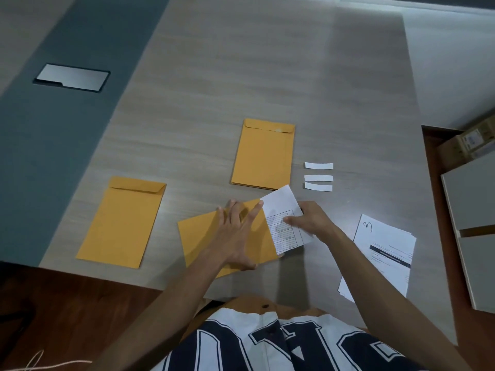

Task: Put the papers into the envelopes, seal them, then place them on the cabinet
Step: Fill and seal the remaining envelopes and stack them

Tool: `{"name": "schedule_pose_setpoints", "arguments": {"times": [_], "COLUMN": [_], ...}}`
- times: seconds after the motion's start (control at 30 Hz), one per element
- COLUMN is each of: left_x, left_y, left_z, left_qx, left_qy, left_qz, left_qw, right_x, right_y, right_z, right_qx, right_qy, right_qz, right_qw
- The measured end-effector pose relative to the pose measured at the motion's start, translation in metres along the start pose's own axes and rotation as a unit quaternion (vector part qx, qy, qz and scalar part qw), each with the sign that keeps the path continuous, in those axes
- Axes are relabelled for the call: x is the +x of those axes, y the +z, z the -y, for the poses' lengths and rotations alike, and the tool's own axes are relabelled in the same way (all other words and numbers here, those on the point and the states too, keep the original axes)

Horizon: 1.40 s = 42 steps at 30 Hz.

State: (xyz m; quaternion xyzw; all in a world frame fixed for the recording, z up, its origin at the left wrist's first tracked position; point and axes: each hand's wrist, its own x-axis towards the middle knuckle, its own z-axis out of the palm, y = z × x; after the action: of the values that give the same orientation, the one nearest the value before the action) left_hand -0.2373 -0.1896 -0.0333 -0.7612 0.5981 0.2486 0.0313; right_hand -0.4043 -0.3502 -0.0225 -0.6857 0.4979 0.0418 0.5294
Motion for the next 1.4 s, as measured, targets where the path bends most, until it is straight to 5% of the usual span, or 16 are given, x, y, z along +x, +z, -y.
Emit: {"name": "schedule_pose_setpoints", "arguments": {"times": [1.07, 1.23, 1.33, 1.4], "left_x": [-0.007, -0.004, 0.000, 0.002], "left_y": [-0.011, -0.002, 0.006, 0.010], "left_z": [-0.003, 0.004, 0.003, 0.000], "left_qx": [-0.009, -0.010, 0.001, 0.019], "left_qy": [0.064, -0.005, -0.076, -0.107], "left_qz": [-0.047, -0.065, -0.064, -0.055], "left_qw": [0.997, 0.998, 0.995, 0.993], "right_x": [-0.017, -0.014, -0.011, -0.010], "right_y": [0.044, 0.035, 0.037, 0.042], "right_z": [0.024, 0.019, 0.010, 0.006], "right_qx": [0.196, 0.196, 0.008, -0.099], "right_qy": [0.089, 0.056, -0.007, -0.028], "right_qz": [0.122, -0.035, -0.162, -0.176], "right_qw": [0.969, 0.978, 0.987, 0.979]}}
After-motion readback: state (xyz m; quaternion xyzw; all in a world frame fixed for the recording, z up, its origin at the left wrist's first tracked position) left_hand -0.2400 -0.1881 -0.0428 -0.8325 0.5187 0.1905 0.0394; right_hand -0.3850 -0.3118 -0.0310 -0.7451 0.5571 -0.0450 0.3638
